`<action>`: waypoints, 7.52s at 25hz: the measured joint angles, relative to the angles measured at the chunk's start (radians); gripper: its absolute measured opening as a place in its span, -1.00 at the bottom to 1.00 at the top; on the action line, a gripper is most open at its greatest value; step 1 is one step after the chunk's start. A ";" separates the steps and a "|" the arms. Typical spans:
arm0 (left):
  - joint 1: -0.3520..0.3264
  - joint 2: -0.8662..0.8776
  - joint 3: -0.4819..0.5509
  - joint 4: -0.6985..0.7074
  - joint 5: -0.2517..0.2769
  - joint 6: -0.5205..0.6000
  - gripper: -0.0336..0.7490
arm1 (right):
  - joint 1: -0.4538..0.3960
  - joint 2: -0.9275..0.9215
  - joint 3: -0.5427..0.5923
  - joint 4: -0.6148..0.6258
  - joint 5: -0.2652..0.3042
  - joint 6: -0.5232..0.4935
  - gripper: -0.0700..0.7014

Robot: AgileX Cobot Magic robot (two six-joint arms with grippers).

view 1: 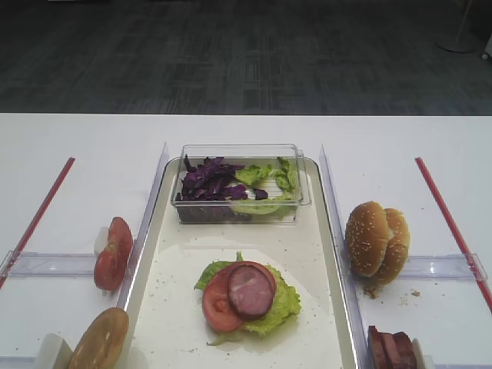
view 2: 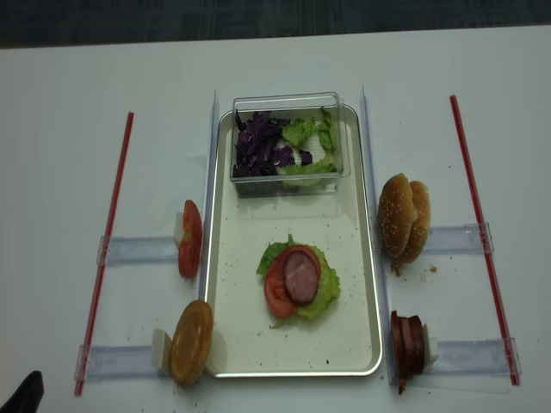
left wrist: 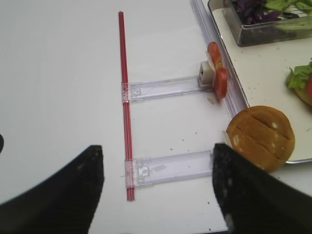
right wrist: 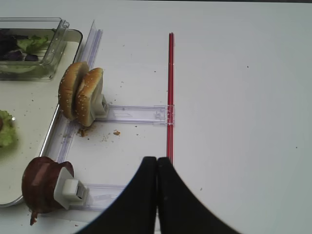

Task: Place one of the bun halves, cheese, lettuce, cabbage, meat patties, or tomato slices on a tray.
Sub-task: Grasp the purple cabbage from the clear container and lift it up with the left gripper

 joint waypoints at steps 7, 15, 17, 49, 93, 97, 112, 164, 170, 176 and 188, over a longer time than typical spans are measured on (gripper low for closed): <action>0.000 0.000 0.000 0.000 0.000 0.000 0.21 | 0.000 0.000 0.000 0.000 0.000 0.002 0.13; 0.000 0.000 0.000 0.000 0.000 0.000 0.21 | 0.000 0.000 0.000 0.000 0.000 0.002 0.13; 0.000 0.000 0.000 0.000 0.000 0.000 0.21 | 0.000 0.000 0.000 0.000 0.000 0.002 0.13; -0.004 1.008 -0.425 -0.022 -0.412 0.062 0.21 | 0.000 0.000 0.000 0.000 0.000 0.002 0.13; -0.006 2.223 -1.466 -0.081 0.039 0.060 0.21 | 0.000 0.000 0.000 0.002 0.000 0.002 0.13; -0.006 2.223 -1.476 -0.090 0.039 0.060 0.21 | 0.000 0.000 0.000 0.002 0.000 0.002 0.13; -0.171 2.223 -1.476 -0.085 0.040 0.060 0.21 | 0.000 0.000 0.000 0.002 0.000 -0.002 0.13; -0.417 2.291 -1.477 -0.071 -0.017 0.084 0.20 | 0.000 0.000 0.000 0.002 0.000 -0.002 0.13; -0.417 2.318 -1.480 -0.071 -0.050 0.088 0.11 | 0.000 0.000 0.000 0.002 0.000 0.000 0.13; -0.417 2.318 -1.480 -0.071 -0.084 0.099 0.06 | 0.000 0.000 0.000 0.002 0.000 0.000 0.13; -0.417 2.337 -1.482 -0.071 -0.098 0.104 0.00 | 0.000 0.000 0.000 0.002 0.000 0.000 0.13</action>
